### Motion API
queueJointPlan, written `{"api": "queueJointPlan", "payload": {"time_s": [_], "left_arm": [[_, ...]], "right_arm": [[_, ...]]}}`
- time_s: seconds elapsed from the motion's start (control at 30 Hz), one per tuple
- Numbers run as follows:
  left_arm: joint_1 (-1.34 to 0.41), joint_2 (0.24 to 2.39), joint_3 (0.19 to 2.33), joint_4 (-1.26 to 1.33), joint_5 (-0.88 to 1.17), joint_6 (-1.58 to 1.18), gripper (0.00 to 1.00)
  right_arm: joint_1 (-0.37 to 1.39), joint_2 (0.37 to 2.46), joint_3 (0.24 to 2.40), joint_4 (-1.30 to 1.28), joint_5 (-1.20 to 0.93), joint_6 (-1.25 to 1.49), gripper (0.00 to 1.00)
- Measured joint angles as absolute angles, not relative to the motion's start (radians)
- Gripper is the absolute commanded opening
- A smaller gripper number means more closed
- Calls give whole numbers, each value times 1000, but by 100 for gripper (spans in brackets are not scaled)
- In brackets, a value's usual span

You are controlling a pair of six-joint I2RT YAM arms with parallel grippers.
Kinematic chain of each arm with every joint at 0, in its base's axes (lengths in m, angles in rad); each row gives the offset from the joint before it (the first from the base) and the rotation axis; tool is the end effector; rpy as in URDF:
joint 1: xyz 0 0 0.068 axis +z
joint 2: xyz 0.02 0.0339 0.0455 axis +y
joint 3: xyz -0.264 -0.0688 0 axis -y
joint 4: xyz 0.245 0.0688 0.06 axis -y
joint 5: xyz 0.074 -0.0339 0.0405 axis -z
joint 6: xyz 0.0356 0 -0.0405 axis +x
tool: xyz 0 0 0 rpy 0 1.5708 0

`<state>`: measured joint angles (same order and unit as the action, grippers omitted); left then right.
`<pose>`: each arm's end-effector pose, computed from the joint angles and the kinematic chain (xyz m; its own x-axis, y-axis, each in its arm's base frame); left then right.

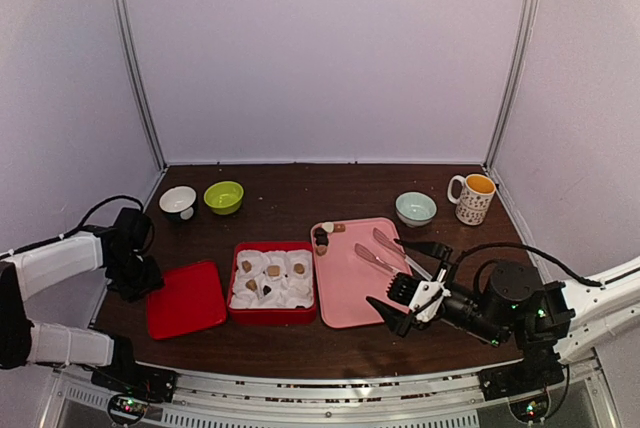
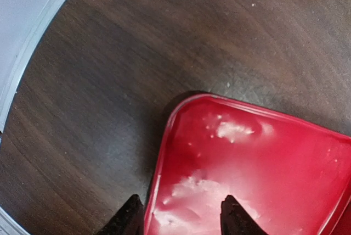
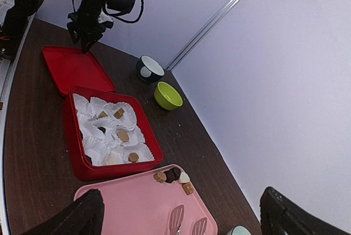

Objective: Pack the chocolate
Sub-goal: Pick up the box lid from the center of the board.

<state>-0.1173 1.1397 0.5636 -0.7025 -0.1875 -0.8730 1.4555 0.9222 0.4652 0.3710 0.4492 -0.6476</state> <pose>0.1788 -0.0144 0.1658 -0.6583 -0.6805 -0.3219 -0.6891 0.7168 -0.1060 0.0398 0.2093 0.2605 0.5019 -0.3898 -0.7721 -0.6799 0.3739 -0.6308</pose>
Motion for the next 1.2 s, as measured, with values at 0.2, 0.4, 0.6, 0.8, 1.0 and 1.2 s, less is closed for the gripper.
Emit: {"api": "queueJointPlan", "payload": {"time_s": [0.2, 0.4, 0.6, 0.8, 1.0, 1.2], "left_arm": [[-103, 1084, 562, -723, -229, -887, 49], [-14, 1057, 488, -694, -216, -905, 48], [1, 1089, 442, -631, -180, -909, 34], [1, 1114, 446, -591, -186, -910, 22], [2, 1134, 454, -570, -183, -908, 5], [3, 1147, 456, -540, -177, -889, 0]], "right_arm": [[1456, 939, 465, 370, 449, -649, 100], [1456, 939, 465, 370, 449, -648, 100], [1456, 939, 465, 371, 449, -649, 100], [1456, 939, 465, 371, 449, -651, 100], [1456, 946, 465, 375, 448, -652, 100], [1456, 944, 465, 377, 448, -659, 100]]}}
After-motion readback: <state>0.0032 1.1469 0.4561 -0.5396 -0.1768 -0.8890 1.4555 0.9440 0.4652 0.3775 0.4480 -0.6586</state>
